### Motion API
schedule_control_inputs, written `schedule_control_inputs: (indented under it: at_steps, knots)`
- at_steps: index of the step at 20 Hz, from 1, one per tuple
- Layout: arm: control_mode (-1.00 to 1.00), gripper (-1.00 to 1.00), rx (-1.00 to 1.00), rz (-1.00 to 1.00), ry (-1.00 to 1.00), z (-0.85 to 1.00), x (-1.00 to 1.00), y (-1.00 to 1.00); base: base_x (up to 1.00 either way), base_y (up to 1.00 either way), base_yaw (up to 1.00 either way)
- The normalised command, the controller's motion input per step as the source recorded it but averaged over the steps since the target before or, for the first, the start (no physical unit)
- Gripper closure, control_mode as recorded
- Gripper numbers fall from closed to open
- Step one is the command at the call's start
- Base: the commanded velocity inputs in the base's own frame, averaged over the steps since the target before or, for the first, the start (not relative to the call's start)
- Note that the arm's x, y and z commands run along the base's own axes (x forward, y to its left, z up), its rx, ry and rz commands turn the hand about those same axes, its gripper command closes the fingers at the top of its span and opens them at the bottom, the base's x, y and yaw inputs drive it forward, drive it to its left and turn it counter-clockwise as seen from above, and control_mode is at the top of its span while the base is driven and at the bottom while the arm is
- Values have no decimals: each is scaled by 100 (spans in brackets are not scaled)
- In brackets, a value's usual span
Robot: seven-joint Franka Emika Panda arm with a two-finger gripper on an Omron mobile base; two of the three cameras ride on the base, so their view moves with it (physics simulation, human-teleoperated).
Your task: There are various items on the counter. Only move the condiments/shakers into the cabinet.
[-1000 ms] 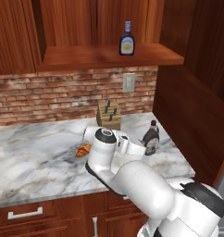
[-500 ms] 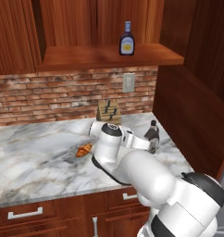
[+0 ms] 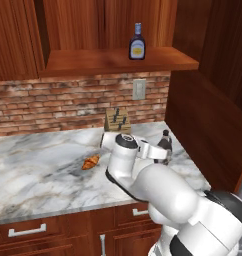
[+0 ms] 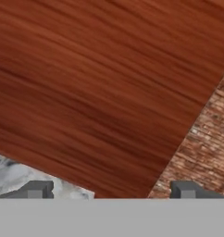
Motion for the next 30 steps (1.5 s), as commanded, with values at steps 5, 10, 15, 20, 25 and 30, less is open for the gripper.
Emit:
schedule_control_inputs:
  at_steps: [5,10,15,20,25,30]
  knots:
    - [-100,-100,0,9,0,0,0,-18,0,0,0]
    - [-100,-100,0,3,0,0,5,-5,0,0,0]
    - [-100,-100,0,0,0,0,20,0,0,0,0]
    - [-100,-100,0,0,0,0,23,0,0,0,0]
    - [-100,-100,0,0,0,0,16,1,0,0,0]
    - [-100,-100,0,0,0,0,16,1,0,0,0]
